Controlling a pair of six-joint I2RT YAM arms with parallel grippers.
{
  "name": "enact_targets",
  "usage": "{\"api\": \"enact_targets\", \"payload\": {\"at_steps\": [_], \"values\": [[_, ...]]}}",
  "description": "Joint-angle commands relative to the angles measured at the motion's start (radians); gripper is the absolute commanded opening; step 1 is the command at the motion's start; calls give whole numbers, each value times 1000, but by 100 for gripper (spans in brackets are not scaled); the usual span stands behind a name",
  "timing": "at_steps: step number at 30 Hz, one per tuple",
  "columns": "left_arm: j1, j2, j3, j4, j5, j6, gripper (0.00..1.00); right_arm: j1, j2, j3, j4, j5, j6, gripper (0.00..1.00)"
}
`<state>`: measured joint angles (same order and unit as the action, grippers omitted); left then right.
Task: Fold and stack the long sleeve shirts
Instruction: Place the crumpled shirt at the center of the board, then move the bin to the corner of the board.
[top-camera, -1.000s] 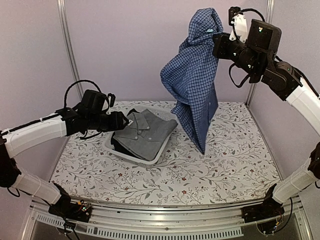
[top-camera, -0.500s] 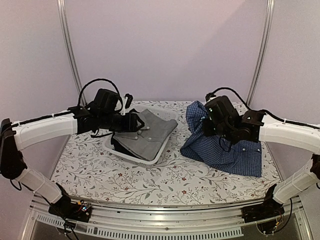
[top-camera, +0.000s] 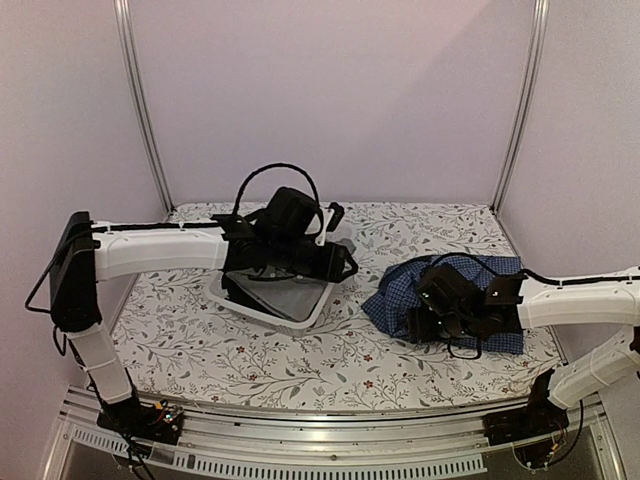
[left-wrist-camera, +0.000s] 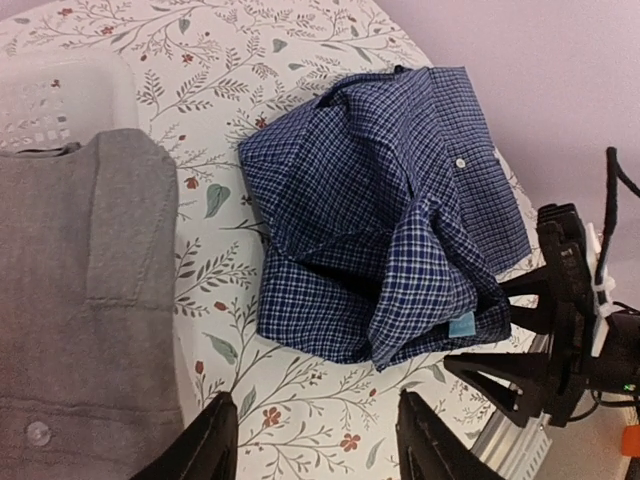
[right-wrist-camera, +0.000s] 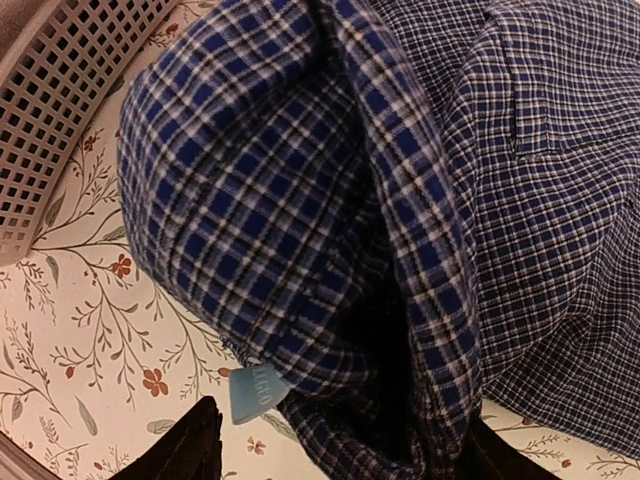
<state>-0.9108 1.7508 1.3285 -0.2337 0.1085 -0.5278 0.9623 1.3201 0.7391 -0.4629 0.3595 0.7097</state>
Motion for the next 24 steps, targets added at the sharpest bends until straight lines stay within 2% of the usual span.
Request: {"api": "enact_targets", "payload": {"at_steps": [1,7,13,18,24], "values": [[-65,143,138,-56,-84,-18,53,3,-67,27,7,3,49,76],[-73,267,209,-80,-152,-72,53,0,-146,81,-125,145,96,86],[-35,318,229,-119,-205,-83,52,-41,-172,104,-128,150,87,91],[52,284,149,-113,-214,-47,52,-51,-146,135,-109,146,52,93],[219,237,71,-91,-185,25,52,-67,-109,148,-78,124,19,94]]}}
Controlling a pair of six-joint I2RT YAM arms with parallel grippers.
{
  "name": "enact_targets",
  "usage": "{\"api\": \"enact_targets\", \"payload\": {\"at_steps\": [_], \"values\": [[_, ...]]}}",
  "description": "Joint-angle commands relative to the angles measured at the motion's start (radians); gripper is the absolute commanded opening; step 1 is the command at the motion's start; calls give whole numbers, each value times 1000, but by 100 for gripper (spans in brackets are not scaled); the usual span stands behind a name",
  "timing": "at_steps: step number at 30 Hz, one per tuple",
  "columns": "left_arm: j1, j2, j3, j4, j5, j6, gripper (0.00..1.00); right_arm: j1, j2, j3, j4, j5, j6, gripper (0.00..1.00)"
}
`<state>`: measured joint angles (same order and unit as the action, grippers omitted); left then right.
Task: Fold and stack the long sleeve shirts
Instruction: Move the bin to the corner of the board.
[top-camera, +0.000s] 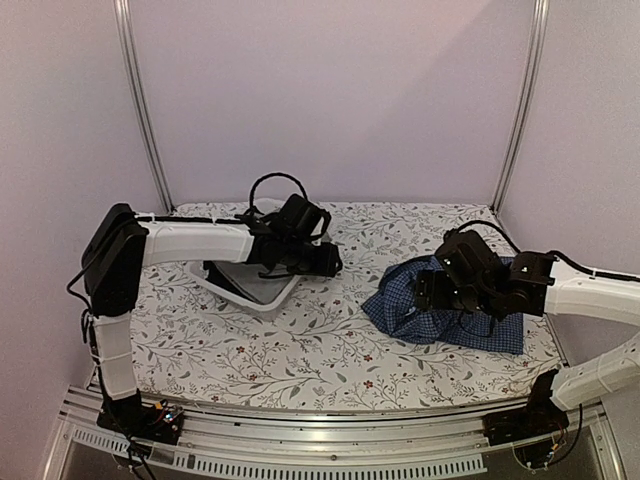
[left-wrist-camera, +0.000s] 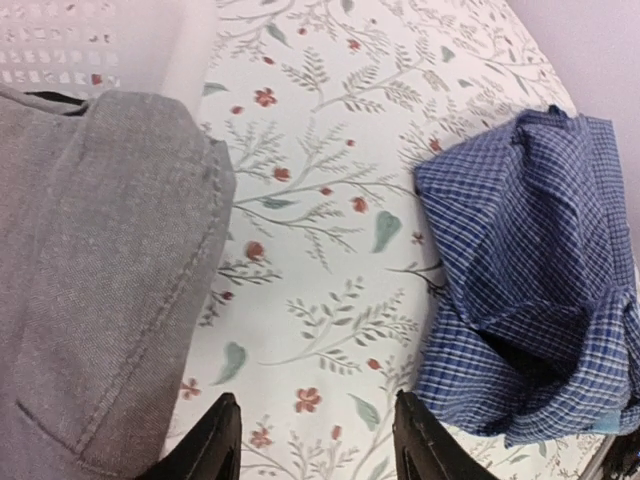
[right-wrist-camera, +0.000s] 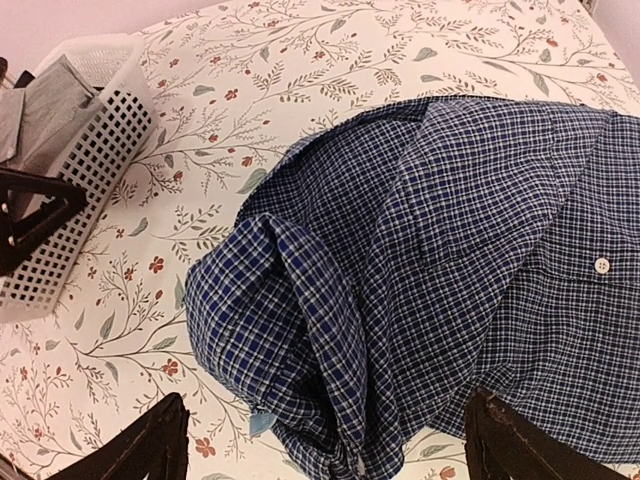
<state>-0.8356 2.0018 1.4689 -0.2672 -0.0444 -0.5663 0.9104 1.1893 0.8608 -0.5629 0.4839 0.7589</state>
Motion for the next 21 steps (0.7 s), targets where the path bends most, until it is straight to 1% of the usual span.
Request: {"api": "enact_targets", "payload": {"at_steps": [1,6,11,16,21], "values": [[175,-22,-81,-49,-23,74,52,-17,25,26,28,-4,-35,94],[325,-4,-71,-30,29,121,52,-25,44,28,64,-35,-55,95],[426,45,-12,-33,66,141,52,-28,67,32,74,-45,-64,95],[493,93,57,-42,81,162,52,-30,69,16,81,-58,-61,95],[540,162,168,-68,84,178,53,-30,69,6,95,-65,-62,95]]}}
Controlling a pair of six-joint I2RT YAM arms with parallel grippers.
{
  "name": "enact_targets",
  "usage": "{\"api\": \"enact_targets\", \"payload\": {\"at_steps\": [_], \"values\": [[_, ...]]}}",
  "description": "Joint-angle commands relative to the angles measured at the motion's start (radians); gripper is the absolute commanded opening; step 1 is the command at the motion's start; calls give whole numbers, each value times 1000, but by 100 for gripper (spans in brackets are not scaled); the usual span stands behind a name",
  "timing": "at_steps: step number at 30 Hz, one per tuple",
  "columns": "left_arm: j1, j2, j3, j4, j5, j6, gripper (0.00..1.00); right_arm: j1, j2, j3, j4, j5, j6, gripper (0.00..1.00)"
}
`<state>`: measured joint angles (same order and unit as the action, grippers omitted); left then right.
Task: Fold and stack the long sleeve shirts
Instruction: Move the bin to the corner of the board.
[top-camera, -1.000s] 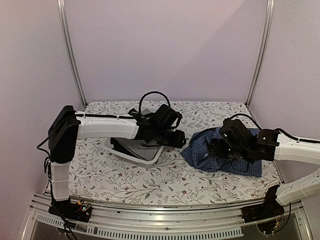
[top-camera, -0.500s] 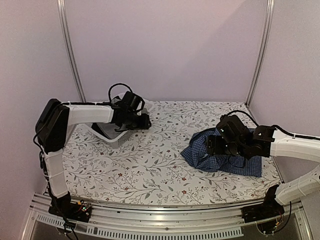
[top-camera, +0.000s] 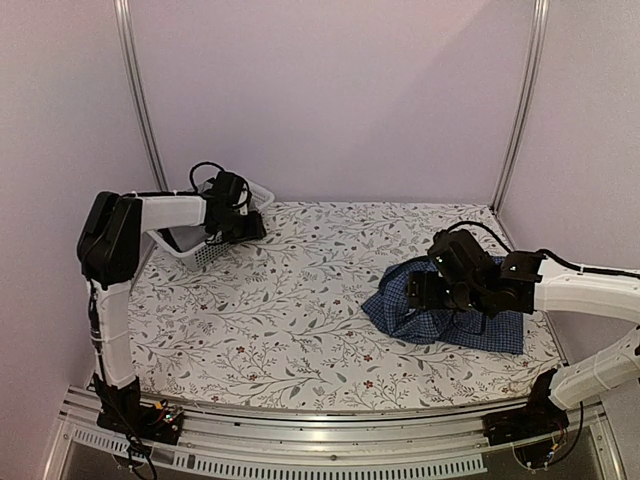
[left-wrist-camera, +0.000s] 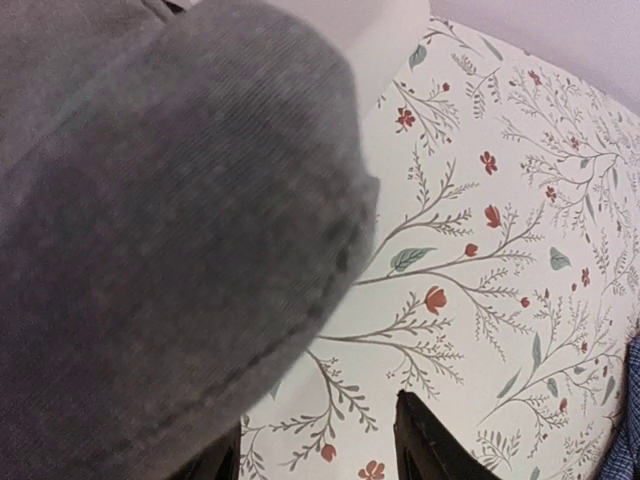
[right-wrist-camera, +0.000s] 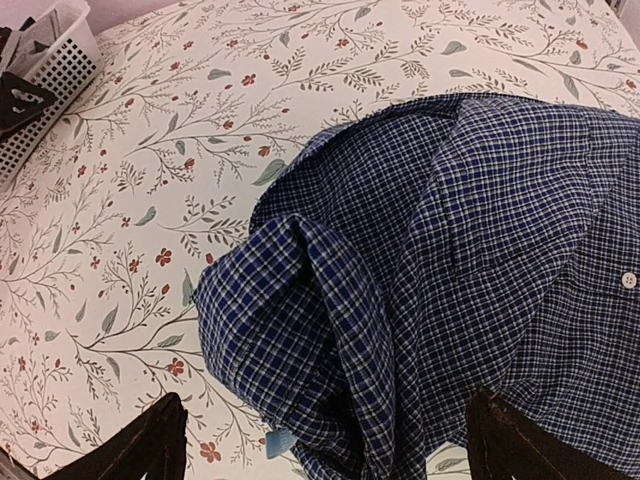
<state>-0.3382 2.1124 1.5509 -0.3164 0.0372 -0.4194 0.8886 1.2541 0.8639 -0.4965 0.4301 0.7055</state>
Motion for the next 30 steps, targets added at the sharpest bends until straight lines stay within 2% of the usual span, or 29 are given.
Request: {"api": "enact_targets", "payload": {"at_steps": [1,7,13,18,23,30], "values": [[51,64,110,-25,-1,36,53,-8,5,2,31,-13,-10,95],[113,142,243,-83,-12,50,53,-7,11,-3,33,-31,-13,96],[154,183,311,-108,-11,72,53,-7,16,-7,36,-43,-15,96],[165,206,382,-133,38,98,54,-9,44,18,38,-50,-33,97],[89,143,374,-132,72,147,61,-8,69,37,36,-54,-48,97],[-45,-9,200,-68,110,122,65,61,70,82,-75,28,-81,97]]}}
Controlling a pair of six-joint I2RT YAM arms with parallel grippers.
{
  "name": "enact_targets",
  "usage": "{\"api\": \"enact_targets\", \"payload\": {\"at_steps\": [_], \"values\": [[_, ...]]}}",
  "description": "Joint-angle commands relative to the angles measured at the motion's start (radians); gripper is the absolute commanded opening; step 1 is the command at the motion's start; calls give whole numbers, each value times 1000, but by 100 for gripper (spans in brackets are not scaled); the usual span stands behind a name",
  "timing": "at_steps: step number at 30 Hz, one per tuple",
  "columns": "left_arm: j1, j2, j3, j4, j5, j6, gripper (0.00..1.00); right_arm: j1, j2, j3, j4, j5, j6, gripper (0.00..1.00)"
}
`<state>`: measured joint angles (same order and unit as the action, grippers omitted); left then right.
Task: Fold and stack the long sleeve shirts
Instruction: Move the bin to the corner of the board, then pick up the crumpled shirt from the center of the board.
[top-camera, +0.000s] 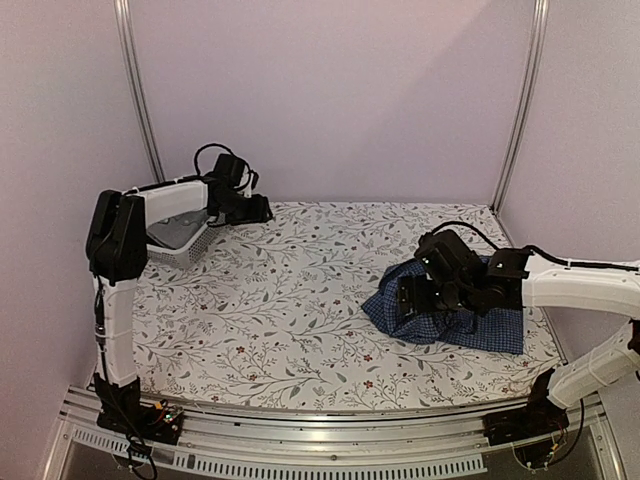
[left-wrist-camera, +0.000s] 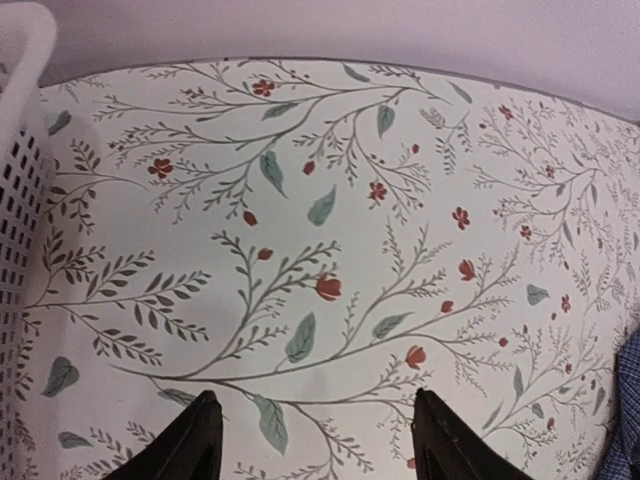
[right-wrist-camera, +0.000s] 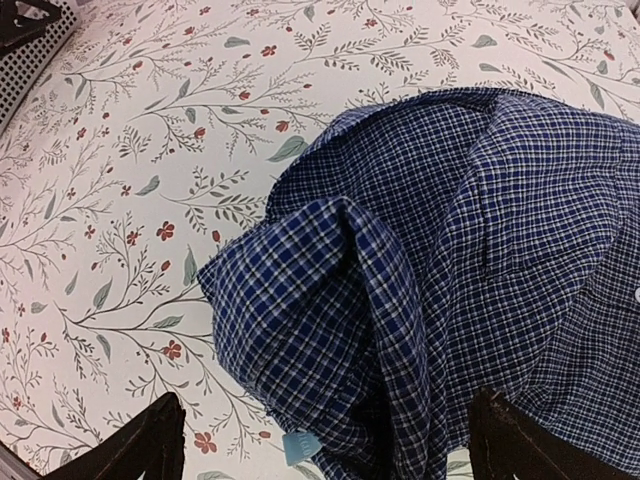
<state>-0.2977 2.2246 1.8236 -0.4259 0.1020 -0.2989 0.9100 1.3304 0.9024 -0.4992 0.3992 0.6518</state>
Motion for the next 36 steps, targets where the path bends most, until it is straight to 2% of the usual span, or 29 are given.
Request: {"api": "enact_targets", "payload": {"at_steps": [1,5,10,17,20,28,30,32,36], "values": [[-106,-140,-97,47,56,-8,65,43,-6,42,-95,66,-21,97],[-199,-195,-209,123,149,-50,66,50,-26,-16,-135,76,25,97],[-344,-155,-226,143,222,-71,66,49,-52,-93,-66,44,68,94],[-487,-33,-164,151,271,-97,65,-37,-36,-160,118,-35,55,78],[-524,19,-129,143,277,-102,66,-61,-29,-155,152,-44,44,65],[-578,147,-7,113,284,-122,66,-87,-25,-91,109,0,18,16],[-584,162,11,107,287,-129,62,-88,-29,-67,93,17,14,8],[-589,168,13,112,296,-136,52,-88,-31,-39,81,34,1,3],[-592,129,-20,120,300,-148,13,-88,-15,45,68,65,-47,0]]}}
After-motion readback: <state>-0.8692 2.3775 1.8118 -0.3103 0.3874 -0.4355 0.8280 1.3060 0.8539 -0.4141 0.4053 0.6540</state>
